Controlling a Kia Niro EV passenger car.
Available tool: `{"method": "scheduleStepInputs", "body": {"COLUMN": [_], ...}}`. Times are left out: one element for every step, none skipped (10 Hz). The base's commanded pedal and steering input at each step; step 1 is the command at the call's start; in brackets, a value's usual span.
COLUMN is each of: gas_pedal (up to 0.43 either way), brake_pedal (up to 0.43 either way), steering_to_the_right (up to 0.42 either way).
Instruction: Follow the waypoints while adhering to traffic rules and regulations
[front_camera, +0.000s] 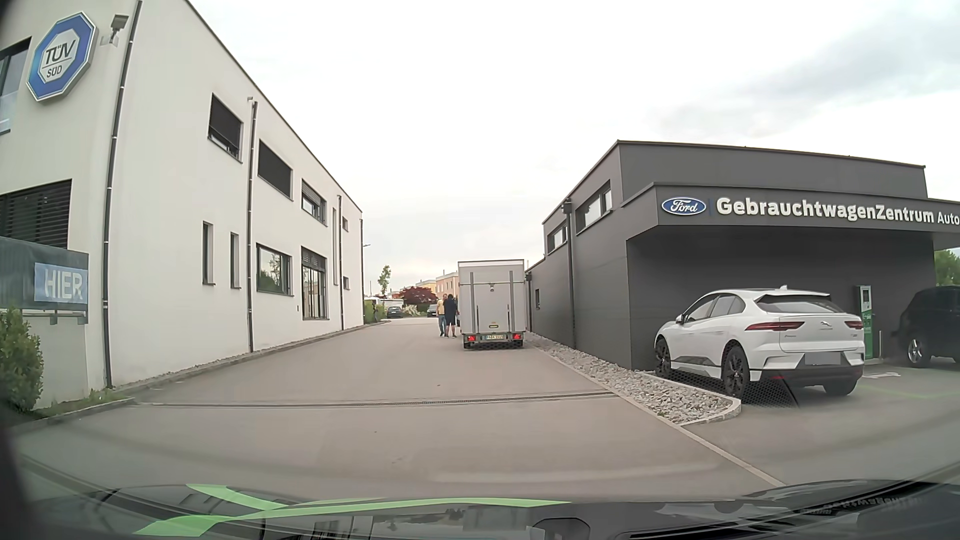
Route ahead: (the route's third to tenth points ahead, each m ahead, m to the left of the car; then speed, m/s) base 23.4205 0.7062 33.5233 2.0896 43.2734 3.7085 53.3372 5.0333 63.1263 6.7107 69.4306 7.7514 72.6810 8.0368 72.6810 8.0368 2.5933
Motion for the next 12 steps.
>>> {"method": "scheduleStepInputs", "body": {"gas_pedal": [0.047, 0.047, 0.047, 0.039, 0.039, 0.039, 0.039, 0.039, 0.039, 0.039, 0.039, 0.039], "brake_pedal": [0.0, 0.0, 0.0, 0.0, 0.0, 0.0, 0.0, 0.0, 0.0, 0.0, 0.0, 0.0], "steering_to_the_right": [-0.021, -0.031, -0.044, -0.052, -0.057, -0.057, -0.056, -0.056, -0.058, -0.063, -0.072, -0.083]}}
